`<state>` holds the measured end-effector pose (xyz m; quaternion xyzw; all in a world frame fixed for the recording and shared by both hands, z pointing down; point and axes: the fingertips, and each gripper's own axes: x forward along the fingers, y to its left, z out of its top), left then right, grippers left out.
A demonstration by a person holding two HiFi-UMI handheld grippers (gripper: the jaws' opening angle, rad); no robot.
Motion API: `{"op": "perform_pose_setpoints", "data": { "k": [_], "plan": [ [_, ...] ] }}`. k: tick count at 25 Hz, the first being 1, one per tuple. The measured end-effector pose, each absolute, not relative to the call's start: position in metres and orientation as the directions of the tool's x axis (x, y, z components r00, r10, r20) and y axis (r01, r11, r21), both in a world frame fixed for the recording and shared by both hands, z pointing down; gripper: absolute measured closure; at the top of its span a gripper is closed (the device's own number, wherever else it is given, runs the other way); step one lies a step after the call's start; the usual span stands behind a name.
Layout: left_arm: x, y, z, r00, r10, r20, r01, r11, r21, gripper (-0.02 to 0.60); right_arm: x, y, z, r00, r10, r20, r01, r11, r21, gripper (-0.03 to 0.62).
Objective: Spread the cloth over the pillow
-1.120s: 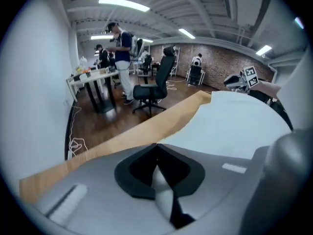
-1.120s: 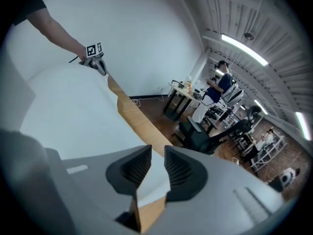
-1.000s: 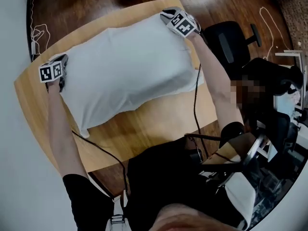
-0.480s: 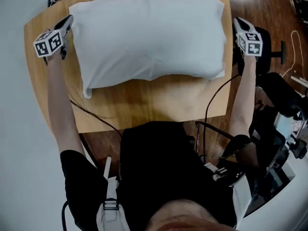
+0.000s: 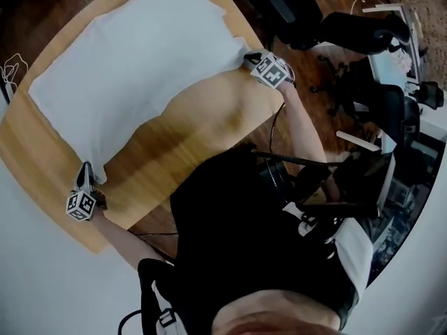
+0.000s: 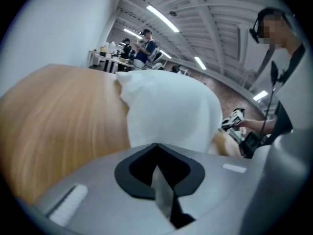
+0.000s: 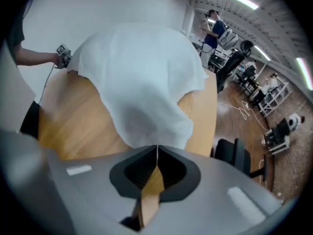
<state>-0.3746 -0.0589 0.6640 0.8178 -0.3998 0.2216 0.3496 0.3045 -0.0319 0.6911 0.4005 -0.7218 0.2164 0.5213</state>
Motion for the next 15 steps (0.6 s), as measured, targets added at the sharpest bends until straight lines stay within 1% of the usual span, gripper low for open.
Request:
{"op": "perform_pose_setpoints", "data": {
  "k": [2,3,5,7,9,11,12,15],
  "plan": [
    [-0.382,-0.042,0.666,0.529,-0.485,0.696,-0.836,-0.438,0.331,0.578,0.316,-0.021,0.679,-0.084,-0.393,0.916,-0.823,0.545,0.159,0.582],
    [-0.378,-0.031,0.660,0.538,-0.471,0.699,-0.826,-0.460,0.326,0.578,0.312,-0.018,0.671,-0.100,-0.410,0.907,-0.824,0.544,0.156,0.576],
    [-0.366,-0.004,0.651,0.567,-0.439,0.697,-0.797,-0.508,0.328,0.578,0.290,-0.008,0.668,-0.166,-0.401,0.901,-0.800,0.589,0.114,0.450],
    [-0.351,0.013,0.662,0.565,-0.391,0.727,-0.769,-0.570,0.291,0.572,0.278,0.003,0.682,-0.184,-0.369,0.911,-0.761,0.640,0.105,0.389],
    [-0.333,0.010,0.681,0.551,-0.344,0.760,-0.736,-0.630,0.248,0.561,0.275,0.003,0.695,-0.176,-0.359,0.916,-0.744,0.658,0.115,0.388],
    [-0.336,0.005,0.687,0.510,-0.323,0.797,-0.751,-0.619,0.229,0.561,0.263,0.001,0.700,-0.181,-0.330,0.926,-0.725,0.682,0.101,0.471],
    [-0.345,0.006,0.688,0.483,-0.318,0.816,-0.770,-0.597,0.224,0.548,0.259,0.003,0.699,-0.172,-0.310,0.935,-0.713,0.694,0.099,0.474],
    [-0.362,0.008,0.683,0.450,-0.316,0.835,-0.799,-0.559,0.219,0.548,0.268,0.018,0.690,-0.107,-0.275,0.956,-0.706,0.698,0.121,0.476]
  ]
}}
